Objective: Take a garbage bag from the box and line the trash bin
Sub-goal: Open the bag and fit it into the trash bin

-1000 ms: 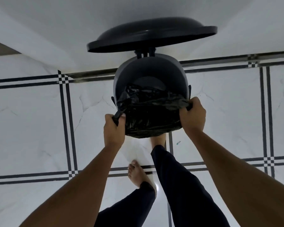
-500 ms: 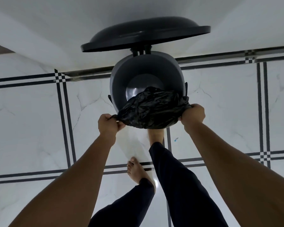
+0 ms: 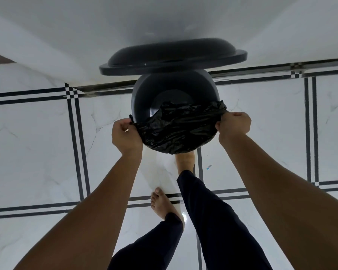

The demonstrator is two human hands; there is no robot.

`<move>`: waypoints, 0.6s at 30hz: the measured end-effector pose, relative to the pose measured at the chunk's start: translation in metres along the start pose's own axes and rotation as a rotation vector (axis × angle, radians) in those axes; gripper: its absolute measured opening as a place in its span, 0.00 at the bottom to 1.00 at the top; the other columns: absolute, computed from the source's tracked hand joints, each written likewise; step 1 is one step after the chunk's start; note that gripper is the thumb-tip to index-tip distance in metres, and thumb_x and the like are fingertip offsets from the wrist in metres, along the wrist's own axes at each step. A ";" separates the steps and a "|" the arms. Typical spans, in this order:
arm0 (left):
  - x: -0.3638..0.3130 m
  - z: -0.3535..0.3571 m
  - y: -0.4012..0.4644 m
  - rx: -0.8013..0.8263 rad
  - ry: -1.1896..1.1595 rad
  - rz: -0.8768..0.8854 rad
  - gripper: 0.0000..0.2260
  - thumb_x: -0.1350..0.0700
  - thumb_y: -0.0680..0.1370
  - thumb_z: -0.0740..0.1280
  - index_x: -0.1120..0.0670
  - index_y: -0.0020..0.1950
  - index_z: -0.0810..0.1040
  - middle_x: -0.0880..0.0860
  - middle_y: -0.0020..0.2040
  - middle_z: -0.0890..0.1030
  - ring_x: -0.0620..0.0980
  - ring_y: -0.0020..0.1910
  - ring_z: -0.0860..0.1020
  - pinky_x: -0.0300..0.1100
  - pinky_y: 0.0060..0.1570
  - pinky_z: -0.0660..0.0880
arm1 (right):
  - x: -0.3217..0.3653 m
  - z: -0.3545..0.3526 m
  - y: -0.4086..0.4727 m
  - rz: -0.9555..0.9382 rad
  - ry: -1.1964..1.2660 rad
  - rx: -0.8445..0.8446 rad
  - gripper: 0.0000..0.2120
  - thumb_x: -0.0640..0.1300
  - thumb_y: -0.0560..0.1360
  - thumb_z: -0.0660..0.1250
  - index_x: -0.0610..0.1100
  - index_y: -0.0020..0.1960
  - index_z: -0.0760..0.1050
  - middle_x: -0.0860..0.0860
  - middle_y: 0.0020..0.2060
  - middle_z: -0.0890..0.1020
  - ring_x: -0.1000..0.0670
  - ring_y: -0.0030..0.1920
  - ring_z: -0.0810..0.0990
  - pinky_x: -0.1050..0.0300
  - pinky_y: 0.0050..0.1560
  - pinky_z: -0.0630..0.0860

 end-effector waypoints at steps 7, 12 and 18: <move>-0.026 0.016 -0.021 0.172 0.114 0.251 0.18 0.64 0.75 0.64 0.52 0.63 0.78 0.49 0.57 0.78 0.43 0.53 0.76 0.29 0.58 0.73 | 0.034 0.014 -0.016 -0.371 -0.278 -0.008 0.11 0.32 0.71 0.63 0.45 0.50 0.74 0.52 0.44 0.78 0.53 0.40 0.77 0.63 0.41 0.74; -0.020 0.034 -0.034 0.307 0.209 0.320 0.17 0.57 0.76 0.73 0.52 0.65 0.78 0.52 0.69 0.65 0.42 0.60 0.68 0.13 0.53 0.61 | 0.056 0.029 -0.021 -0.528 -0.450 0.026 0.12 0.30 0.71 0.62 0.43 0.50 0.75 0.50 0.49 0.77 0.51 0.43 0.75 0.67 0.37 0.66; -0.038 0.025 -0.013 0.115 0.283 0.243 0.08 0.53 0.79 0.66 0.53 0.54 0.82 0.50 0.63 0.74 0.42 0.49 0.74 0.31 0.48 0.69 | 0.064 0.035 -0.016 -0.507 -0.545 0.033 0.12 0.33 0.71 0.61 0.48 0.46 0.76 0.54 0.44 0.79 0.50 0.41 0.76 0.61 0.38 0.69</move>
Point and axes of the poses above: each hand's wrist, its own y-axis towards the middle knuckle, its own z-axis out of the palm, x = y × z, the point moved 9 cm from there along y, towards the middle knuckle
